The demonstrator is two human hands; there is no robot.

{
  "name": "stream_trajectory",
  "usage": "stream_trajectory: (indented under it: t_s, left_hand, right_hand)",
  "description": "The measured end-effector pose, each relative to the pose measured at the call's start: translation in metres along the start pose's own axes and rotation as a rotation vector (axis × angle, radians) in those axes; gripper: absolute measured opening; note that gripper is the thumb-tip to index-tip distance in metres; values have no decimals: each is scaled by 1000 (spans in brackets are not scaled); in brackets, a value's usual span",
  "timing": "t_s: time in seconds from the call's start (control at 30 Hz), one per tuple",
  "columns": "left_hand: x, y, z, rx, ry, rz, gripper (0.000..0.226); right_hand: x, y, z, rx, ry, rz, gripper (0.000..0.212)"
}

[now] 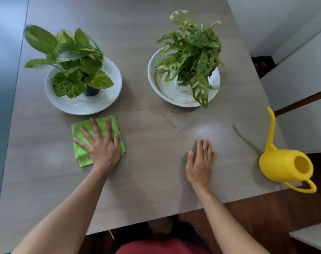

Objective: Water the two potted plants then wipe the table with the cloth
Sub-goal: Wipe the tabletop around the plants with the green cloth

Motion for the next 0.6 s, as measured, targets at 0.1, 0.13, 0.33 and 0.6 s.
stream_trajectory:
  t_s: [0.1,0.13,0.33,0.6]
  left_hand:
    - [41,7,11,-6,-4,19,65]
    - [55,9,14,-11,-4,21,65]
    - [137,17,31,17,22,75,65]
    - [253,33,49,11,18,175,68]
  right_hand:
    - [44,-23,-22,9,36,21,65]
    - [56,-31,-28,15,46,20,66]
    - [108,-61,-45,-3,160,-40,71]
    - [109,-65,-49,5,135,-73,68]
Point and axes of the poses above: each hand's wrist, its own y-axis away from the middle knuckle, its own z-axis out of the palm, x = y × z, the point moved 8 cm from there along -y, towards the middle knuckle, and after that the axes turned 1 degree about y, right-handed, at the moved point
